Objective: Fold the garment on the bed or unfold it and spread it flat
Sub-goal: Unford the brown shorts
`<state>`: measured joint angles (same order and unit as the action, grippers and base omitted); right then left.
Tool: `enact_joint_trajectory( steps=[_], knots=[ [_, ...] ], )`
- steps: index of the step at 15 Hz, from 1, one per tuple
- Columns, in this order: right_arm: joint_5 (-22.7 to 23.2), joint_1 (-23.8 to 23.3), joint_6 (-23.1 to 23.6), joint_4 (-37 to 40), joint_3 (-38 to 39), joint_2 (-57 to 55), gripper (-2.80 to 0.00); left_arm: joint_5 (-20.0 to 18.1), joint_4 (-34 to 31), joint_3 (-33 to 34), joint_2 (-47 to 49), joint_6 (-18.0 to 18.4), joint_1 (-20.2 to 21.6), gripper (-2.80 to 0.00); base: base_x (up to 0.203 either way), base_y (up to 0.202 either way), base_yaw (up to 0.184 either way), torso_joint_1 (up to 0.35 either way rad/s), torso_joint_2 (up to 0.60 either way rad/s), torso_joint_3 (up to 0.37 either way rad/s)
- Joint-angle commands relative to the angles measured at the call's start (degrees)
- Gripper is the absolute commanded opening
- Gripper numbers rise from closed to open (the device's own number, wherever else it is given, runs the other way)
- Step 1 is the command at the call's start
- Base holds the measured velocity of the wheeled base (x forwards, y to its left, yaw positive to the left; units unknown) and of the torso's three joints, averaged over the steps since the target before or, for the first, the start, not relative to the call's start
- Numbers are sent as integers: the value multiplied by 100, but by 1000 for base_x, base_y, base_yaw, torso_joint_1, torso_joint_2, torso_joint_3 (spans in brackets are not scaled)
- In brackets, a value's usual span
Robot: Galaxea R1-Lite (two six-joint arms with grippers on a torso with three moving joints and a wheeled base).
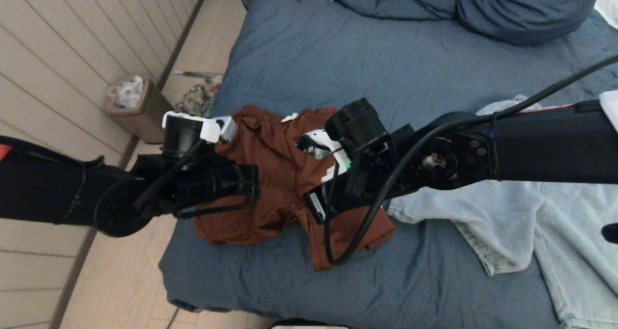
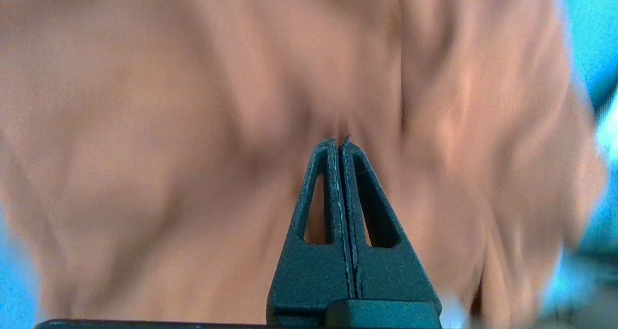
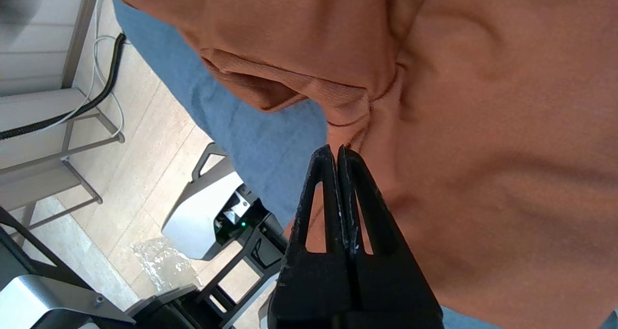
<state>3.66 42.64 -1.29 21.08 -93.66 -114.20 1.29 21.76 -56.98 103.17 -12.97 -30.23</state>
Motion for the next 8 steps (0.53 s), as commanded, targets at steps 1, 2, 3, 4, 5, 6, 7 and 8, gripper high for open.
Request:
enact_joint_trajectory(
  steps=[1, 2, 3, 4, 5, 6, 7, 8],
  knots=[
    [3, -10, -11, 10, -55, -50, -280, 13, -83, 727, -1075, -20, -258, -280, 0, 0, 0, 0, 0, 0],
    [-5, -10, -19, 10, -62, -76, -280, 28, -177, 895, -1415, -20, -417, -280, 0, 0, 0, 0, 0, 0],
    [-5, -19, -20, 7, -71, -85, -280, 44, -443, 1071, -1648, -21, -631, -280, 0, 0, 0, 0, 0, 0],
    [-6, -19, -20, 10, -82, -85, -280, 79, -794, 1239, -1717, -38, -833, 0, 0, 0, 0, 0, 0, 0],
    [-12, -38, -20, 10, -112, -92, -280, 135, -893, 1431, -1700, -161, -936, 0, 0, 0, 0, 0, 0, 0],
    [-6, -118, -20, 10, -158, -117, -280, 148, -912, 1572, -1681, -381, -1090, 0, 0, 0, 0, 0, 0, 0],
    [-5, -142, -20, 10, -190, -167, -280, 140, -917, 1700, -1612, -512, -1220, 0, 0, 0, 0, 0, 0, 0],
    [-5, -155, -26, 10, -217, -206, -280, 132, -895, 1775, -1426, -544, -1262, 0, 0, 0, 0, 0, 0, 0]
  ],
)
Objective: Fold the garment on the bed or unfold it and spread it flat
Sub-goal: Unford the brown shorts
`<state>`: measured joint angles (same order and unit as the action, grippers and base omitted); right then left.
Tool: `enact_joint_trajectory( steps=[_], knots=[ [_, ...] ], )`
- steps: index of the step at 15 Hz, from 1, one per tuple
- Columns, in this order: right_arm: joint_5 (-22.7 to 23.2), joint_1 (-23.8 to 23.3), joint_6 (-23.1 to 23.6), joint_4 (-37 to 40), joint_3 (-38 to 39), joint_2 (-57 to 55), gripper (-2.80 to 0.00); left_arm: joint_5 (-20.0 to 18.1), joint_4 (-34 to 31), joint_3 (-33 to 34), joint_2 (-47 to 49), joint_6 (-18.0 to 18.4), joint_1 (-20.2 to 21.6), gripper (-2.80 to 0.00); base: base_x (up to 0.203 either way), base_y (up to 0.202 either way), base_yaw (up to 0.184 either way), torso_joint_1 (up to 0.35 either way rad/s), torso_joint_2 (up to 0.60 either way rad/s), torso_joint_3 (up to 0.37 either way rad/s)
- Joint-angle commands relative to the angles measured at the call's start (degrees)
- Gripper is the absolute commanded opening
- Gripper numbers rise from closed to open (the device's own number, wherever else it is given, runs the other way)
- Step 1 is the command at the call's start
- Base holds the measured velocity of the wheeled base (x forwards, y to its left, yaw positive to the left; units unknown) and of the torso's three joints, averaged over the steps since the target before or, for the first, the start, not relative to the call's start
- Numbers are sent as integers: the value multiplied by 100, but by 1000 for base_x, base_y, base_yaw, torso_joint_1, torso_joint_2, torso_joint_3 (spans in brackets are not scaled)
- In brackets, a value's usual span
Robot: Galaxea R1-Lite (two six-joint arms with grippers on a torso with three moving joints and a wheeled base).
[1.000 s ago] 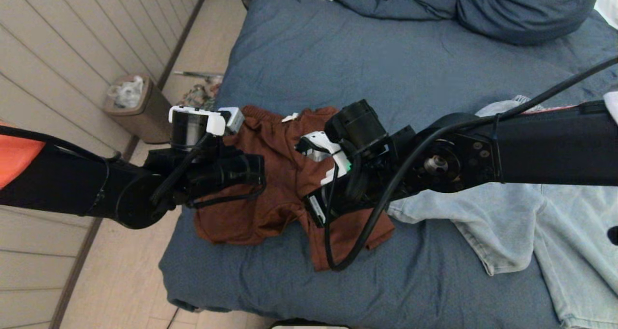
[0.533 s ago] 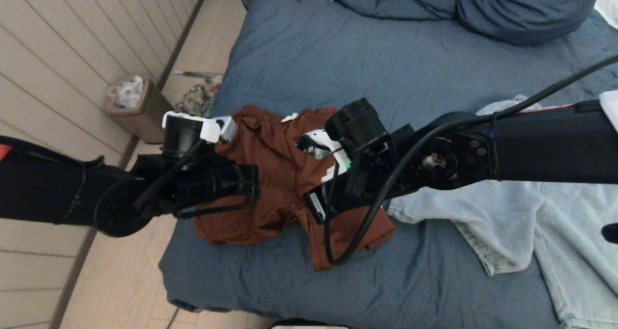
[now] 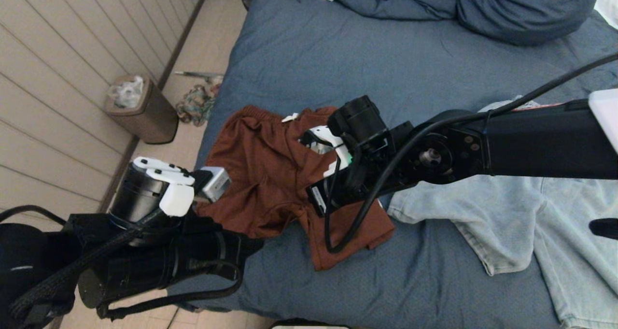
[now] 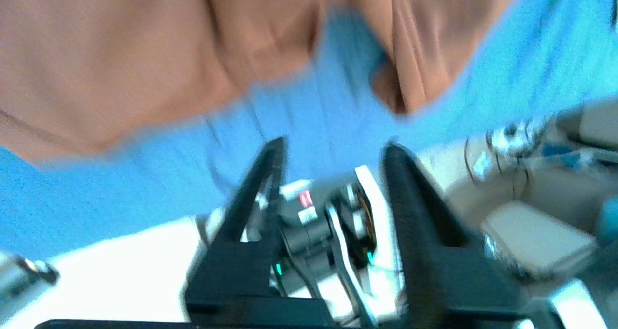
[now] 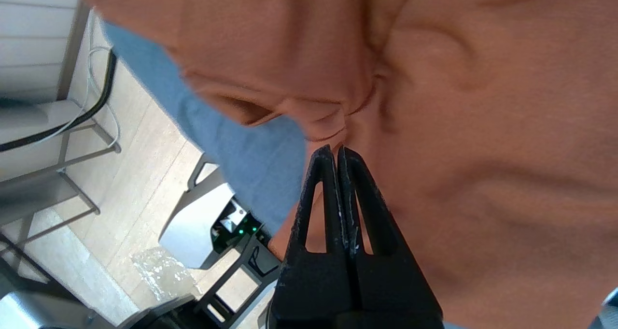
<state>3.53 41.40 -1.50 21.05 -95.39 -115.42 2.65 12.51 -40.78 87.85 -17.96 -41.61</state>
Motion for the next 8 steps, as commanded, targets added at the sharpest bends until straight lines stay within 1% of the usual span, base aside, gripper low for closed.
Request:
enact_joint_trajectory(
  steps=[1, 2, 4, 5, 7, 8],
  knots=[
    [7, -35, -13, 13, -50, -91, -280, -10, 163, 205, 336, -57, -141, 0, 0, 0, 0, 0, 0, 0],
    [7, -35, -49, 13, -50, -81, -280, -6, 434, 243, 595, -58, -146, 0, 0, 0, 0, 0, 0, 0],
    [25, -35, -88, 22, -85, -69, -280, -6, 1233, 290, 1123, -34, -142, 0, 0, 0, 0, 0, 0, 0],
    [25, -44, -88, 22, -94, -69, -280, -5, 1518, 293, 1389, -8, -124, 0, 0, 0, 0, 0, 0, 0],
    [25, -44, -88, 22, -94, -60, -280, -3, 1947, 268, 1833, 91, -14, 0, 0, 0, 0, 0, 0, 0],
    [25, -35, -88, 22, -94, -60, -280, -4, 2120, 245, 1975, 123, 116, 0, 0, 0, 0, 0, 0, 0]
  ],
)
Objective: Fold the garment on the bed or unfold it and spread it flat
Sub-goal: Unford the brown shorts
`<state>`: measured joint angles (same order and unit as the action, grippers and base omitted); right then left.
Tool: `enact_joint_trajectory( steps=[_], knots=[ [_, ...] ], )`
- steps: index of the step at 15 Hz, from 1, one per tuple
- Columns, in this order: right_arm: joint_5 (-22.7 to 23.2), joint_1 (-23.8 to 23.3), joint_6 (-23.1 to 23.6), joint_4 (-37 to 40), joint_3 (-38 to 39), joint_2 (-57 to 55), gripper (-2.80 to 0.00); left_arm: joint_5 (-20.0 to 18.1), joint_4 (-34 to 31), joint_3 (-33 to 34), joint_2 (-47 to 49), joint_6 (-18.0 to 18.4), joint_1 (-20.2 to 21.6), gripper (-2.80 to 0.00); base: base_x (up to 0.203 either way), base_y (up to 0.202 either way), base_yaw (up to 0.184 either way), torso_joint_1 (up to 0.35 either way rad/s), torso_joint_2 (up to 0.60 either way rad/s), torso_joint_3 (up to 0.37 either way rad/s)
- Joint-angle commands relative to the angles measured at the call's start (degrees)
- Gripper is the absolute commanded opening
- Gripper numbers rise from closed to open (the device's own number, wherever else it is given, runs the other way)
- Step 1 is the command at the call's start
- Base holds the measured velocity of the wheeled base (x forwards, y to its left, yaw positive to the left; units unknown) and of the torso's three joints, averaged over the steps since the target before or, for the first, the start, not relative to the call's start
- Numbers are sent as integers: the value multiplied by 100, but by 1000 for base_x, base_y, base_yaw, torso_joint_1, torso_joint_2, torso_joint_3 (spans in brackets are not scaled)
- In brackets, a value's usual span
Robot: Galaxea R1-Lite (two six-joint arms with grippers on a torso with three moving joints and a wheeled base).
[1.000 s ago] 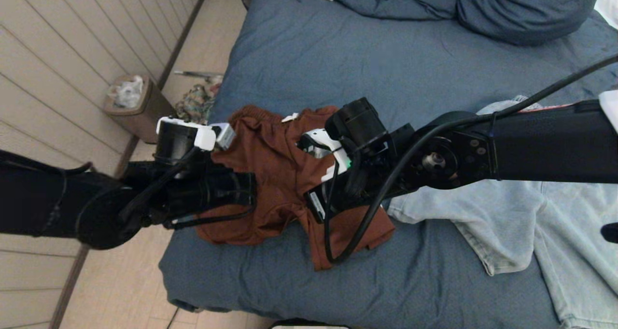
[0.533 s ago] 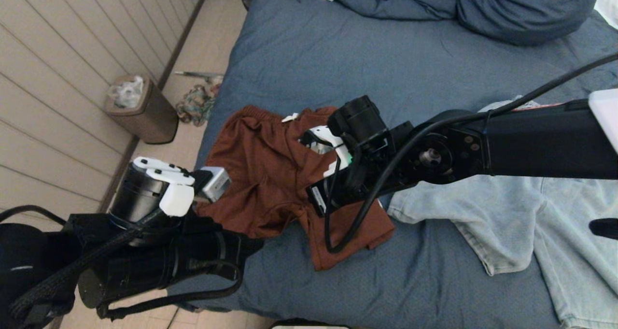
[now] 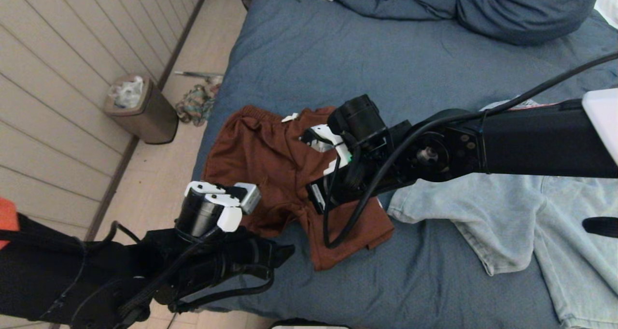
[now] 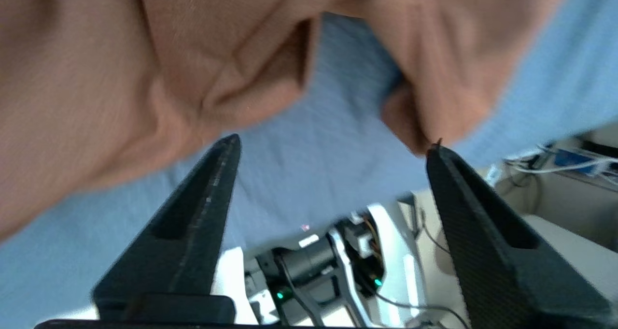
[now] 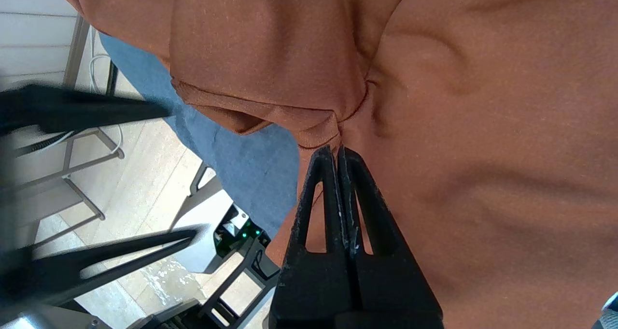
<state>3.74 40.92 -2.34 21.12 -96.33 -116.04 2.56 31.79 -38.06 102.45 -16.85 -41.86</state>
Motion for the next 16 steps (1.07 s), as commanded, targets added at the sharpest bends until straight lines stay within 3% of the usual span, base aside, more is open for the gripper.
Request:
enact_joint_trajectory(
  steps=[1, 6, 12, 13, 16],
  knots=[
    [4, 12, -3, 15, 8, 3, -280, 7, 250, -40, 536, 34, 244, 0, 0, 0, 0, 0, 0, 0],
    [4, 13, -3, 15, 9, -42, -280, 7, 372, -162, 418, 752, 788, 0, 0, 0, 0, 0, 0, 0],
    [4, 12, 6, 15, 18, -59, -280, -71, 337, -650, 609, 736, 732, 0, 0, 0, 0, 0, 0, 0],
    [4, 3, 6, 15, 18, -50, -280, -74, 343, -649, 679, 736, 732, -280, 0, 0, 0, 0, 0, 0],
    [4, -5, 14, 15, 18, -47, -280, -86, 328, -569, 605, 736, 707, -280, 0, 0, 0, 0, 0, 0]
  ],
)
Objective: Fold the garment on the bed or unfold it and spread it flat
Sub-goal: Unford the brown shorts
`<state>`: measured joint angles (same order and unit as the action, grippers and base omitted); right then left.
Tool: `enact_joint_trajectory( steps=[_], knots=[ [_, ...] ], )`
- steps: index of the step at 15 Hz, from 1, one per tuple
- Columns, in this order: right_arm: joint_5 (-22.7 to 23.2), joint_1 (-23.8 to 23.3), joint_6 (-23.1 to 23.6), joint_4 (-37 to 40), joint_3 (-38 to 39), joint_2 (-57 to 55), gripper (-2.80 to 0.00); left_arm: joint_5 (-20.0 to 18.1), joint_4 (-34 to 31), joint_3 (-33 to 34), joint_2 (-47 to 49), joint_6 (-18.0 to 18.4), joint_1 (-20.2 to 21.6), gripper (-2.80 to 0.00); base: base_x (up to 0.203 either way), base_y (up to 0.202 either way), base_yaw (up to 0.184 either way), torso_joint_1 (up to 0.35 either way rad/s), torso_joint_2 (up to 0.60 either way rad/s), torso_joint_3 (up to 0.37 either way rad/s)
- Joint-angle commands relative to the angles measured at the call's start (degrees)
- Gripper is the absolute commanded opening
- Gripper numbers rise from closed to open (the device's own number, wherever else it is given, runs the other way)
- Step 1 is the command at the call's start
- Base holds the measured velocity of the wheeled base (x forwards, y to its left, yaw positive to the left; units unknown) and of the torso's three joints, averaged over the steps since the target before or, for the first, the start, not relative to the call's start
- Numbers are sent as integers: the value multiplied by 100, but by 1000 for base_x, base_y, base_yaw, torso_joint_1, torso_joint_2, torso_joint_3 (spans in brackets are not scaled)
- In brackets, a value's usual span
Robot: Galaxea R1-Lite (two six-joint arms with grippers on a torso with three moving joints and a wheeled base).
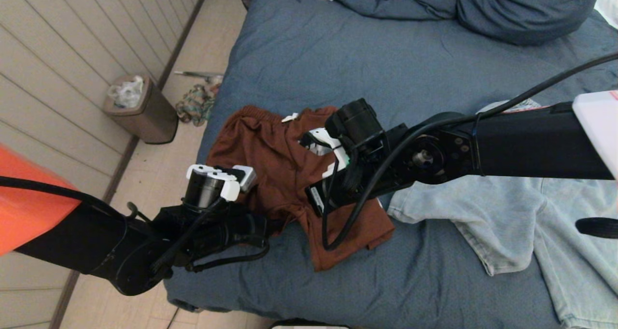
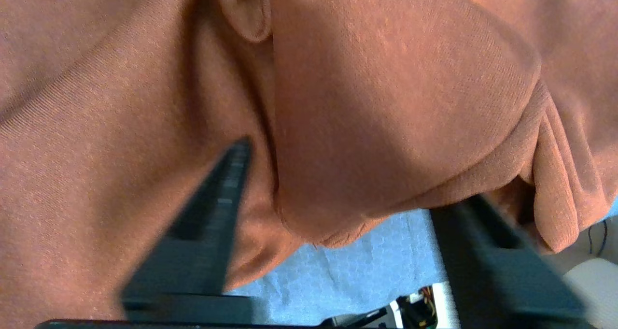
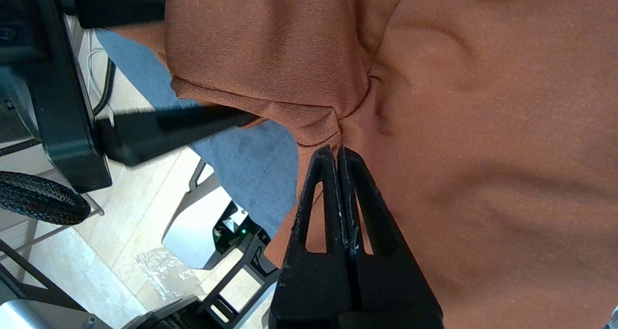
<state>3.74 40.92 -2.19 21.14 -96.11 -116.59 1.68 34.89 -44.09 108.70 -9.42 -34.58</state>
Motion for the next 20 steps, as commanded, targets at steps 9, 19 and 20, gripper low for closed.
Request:
enact_joint_trajectory(
  steps=[9, 19, 20],
  knots=[
    [12, -43, -18, 13, -80, 38, -280, -107, -799, 304, -969, 54, -235, -280, 0, 0, 0, 0, 0, 0],
    [-5, -243, -9, 57, -303, -74, -280, -890, -5543, -1081, -2096, 1990, -786, -280, 0, 0, 0, 0, 0, 0],
    [-5, -243, -17, 57, -303, -74, -280, -872, -5739, -1097, -2090, 2207, -877, -280, 0, 0, 0, 0, 0, 0]
  ],
)
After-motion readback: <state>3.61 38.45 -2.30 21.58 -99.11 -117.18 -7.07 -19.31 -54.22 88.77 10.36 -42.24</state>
